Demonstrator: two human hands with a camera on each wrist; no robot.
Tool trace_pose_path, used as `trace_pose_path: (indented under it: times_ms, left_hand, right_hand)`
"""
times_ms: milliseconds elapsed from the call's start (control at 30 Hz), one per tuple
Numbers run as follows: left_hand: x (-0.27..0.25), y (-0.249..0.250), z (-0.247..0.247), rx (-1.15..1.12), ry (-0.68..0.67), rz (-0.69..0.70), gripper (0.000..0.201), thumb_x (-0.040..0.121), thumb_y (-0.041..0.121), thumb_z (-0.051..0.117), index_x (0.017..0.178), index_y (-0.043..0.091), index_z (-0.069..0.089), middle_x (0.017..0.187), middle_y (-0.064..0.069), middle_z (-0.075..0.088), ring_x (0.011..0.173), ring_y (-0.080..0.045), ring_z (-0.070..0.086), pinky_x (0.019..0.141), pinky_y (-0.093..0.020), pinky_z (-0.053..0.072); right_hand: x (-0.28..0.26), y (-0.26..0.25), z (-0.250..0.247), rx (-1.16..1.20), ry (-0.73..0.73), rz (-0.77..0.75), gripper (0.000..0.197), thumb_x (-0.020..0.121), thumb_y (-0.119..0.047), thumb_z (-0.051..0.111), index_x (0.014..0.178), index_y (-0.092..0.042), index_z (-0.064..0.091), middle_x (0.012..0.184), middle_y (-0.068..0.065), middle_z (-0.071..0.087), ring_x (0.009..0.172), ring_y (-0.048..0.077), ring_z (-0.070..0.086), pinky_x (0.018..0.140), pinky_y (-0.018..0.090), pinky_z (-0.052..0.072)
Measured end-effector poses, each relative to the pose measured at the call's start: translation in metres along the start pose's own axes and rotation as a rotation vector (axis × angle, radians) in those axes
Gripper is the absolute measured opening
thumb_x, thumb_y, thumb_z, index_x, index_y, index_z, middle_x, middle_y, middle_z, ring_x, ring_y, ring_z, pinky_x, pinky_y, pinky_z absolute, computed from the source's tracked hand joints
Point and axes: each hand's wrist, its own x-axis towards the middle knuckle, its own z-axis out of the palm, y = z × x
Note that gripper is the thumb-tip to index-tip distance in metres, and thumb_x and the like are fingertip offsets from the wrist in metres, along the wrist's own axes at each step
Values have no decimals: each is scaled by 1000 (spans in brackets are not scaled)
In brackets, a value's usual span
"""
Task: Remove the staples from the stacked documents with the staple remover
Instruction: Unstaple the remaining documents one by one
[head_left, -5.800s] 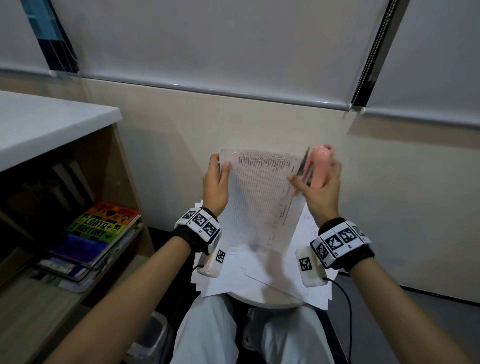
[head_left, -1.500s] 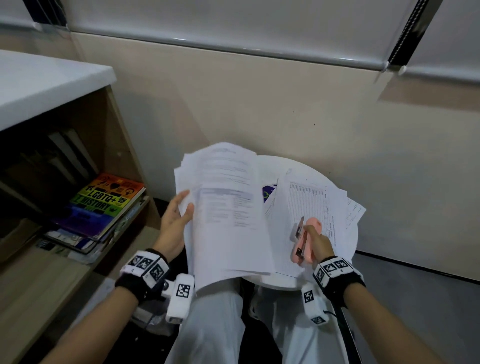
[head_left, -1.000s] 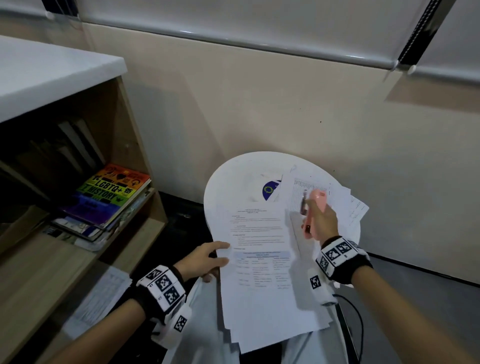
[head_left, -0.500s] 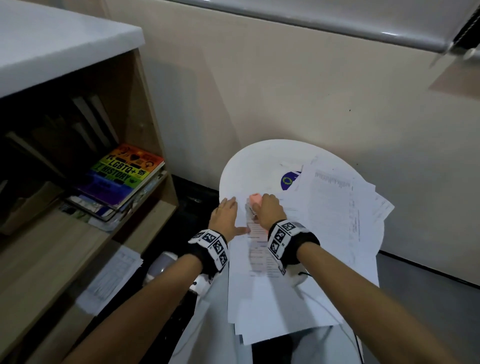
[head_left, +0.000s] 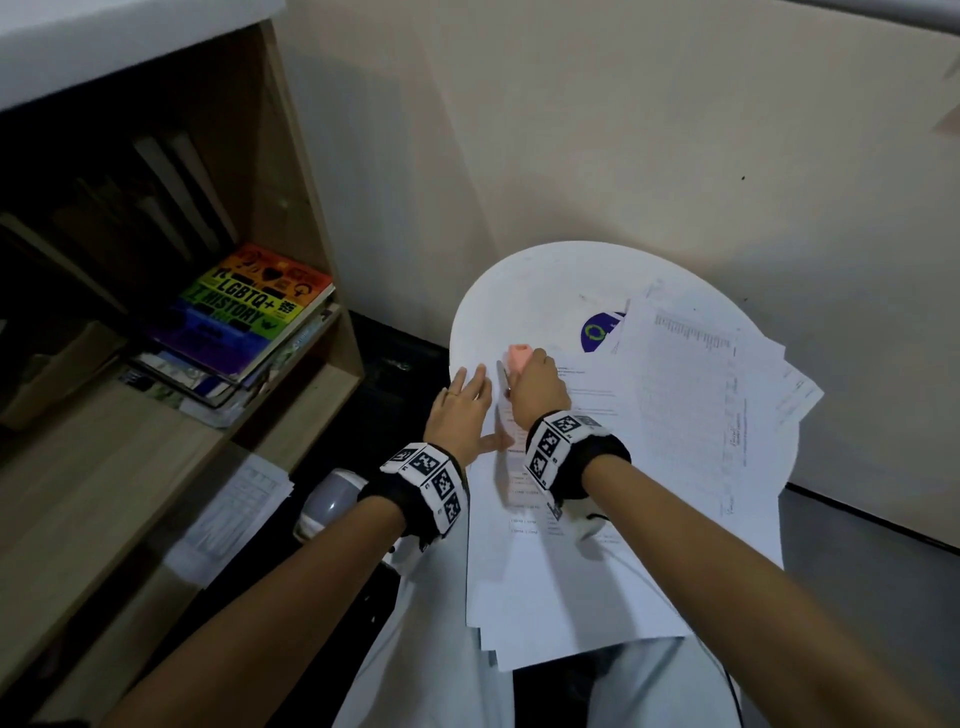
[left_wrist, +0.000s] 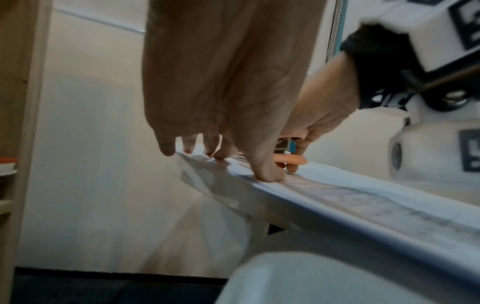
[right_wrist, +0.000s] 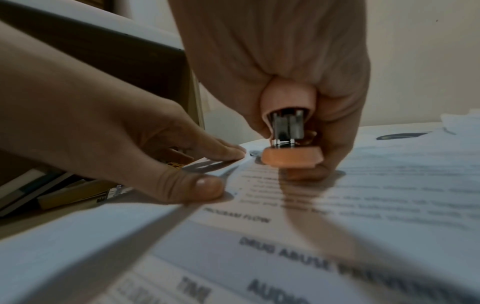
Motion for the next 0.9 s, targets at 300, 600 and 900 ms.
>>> trace_pose_path:
  times_ms: [300, 600, 900]
  left_hand:
    - [0, 2, -1, -15, -44, -10, 84, 91, 49, 51, 152, 11, 7, 160, 1, -9, 148, -25, -8, 120, -43, 14]
    - [-1, 1, -3, -1, -61, -15, 85, 90, 53, 49, 152, 12, 8, 161, 2, -8, 148, -23, -7, 119, -45, 13]
    - [-1, 4, -4, 58, -54, -29, 79, 94, 37, 51, 152, 13, 3, 160, 6, -9, 148, -22, -6, 118, -42, 14]
  right_hand:
    - [16, -5, 10, -59, 23, 26, 47, 100, -38, 38, 130, -1, 35, 129, 14, 48, 110, 32, 58, 82, 40, 46]
    - [17, -4, 16, -198, 88, -95, 32, 101, -15, 36, 130, -2, 35, 126, 13, 46, 104, 32, 60, 73, 40, 47]
    - [23, -18, 12, -97, 127, 32, 39, 102, -34, 36, 127, -4, 39, 123, 11, 52, 106, 29, 62, 78, 37, 49]
